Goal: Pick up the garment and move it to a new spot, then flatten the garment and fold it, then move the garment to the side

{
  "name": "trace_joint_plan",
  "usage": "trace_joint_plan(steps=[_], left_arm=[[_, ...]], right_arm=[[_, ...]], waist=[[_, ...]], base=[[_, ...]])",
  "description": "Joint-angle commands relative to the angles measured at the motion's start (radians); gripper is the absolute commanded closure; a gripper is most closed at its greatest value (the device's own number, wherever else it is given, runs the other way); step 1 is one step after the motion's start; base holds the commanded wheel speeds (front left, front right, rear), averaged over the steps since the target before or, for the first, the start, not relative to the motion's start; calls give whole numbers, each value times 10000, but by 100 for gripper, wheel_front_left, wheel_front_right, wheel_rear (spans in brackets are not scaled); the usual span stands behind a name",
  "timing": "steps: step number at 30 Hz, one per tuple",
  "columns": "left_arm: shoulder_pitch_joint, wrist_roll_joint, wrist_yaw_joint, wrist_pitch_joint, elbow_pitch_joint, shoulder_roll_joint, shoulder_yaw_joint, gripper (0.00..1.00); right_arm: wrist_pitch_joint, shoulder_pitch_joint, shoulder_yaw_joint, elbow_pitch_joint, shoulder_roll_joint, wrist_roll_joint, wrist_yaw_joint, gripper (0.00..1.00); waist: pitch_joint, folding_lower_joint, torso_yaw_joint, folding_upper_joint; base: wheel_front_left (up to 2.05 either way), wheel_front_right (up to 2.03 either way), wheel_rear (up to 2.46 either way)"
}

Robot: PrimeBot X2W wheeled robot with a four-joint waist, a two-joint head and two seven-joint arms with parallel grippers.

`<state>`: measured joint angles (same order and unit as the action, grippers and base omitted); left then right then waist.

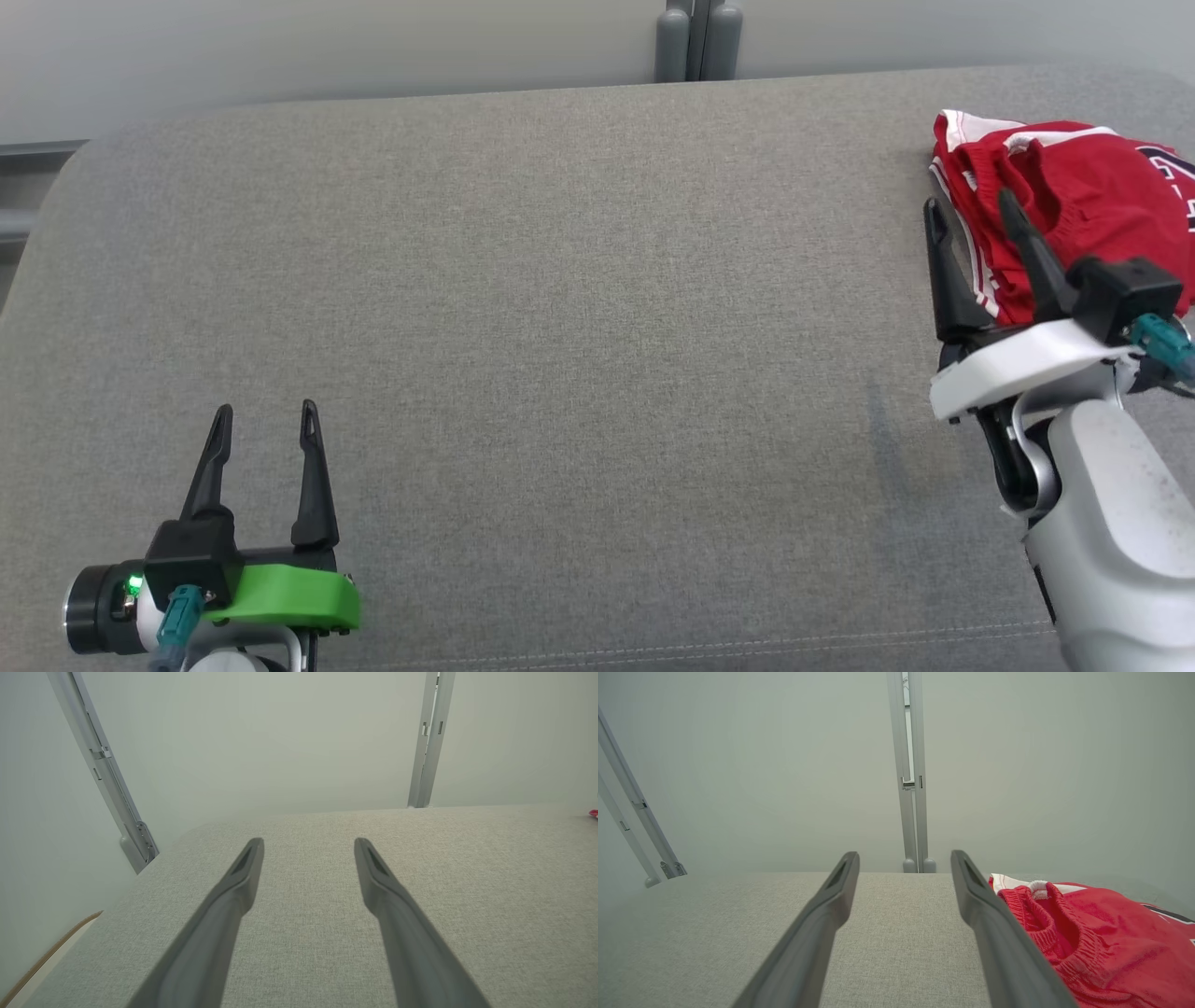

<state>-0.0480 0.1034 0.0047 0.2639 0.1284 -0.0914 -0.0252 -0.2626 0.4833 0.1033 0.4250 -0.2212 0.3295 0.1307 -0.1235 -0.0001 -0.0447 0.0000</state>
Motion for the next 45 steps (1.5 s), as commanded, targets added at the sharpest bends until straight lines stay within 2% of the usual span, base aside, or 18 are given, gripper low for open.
trace_joint_plan(steps=[1, 16, 31, 45], left_arm=[[149, 30, 64, -6, 19, -22, 74, 0], [658, 30, 165, -6, 205, 37, 189, 0], [1023, 94, 18, -22, 491, -51, 26, 0], [1067, 254, 152, -24, 507, -70, -21, 0]], right_arm=[[-27, -483, -184, -264, 164, -317, -2, 0], [16, -2624, -772, -1172, 1292, -1578, -2, 0], [428, -3819, -551, -1715, 1590, -2222, -2, 0], [548, -4019, -800, -1966, 1680, -2323, -2, 0]], waist=[[127, 1, -15, 0], [963, 1, -9, 0], [1465, 1, -17, 0], [1506, 1, 186, 0]], base=[[0, 0, 0], [0, 0, 0], [0, 0, 0], [0, 0, 0]])
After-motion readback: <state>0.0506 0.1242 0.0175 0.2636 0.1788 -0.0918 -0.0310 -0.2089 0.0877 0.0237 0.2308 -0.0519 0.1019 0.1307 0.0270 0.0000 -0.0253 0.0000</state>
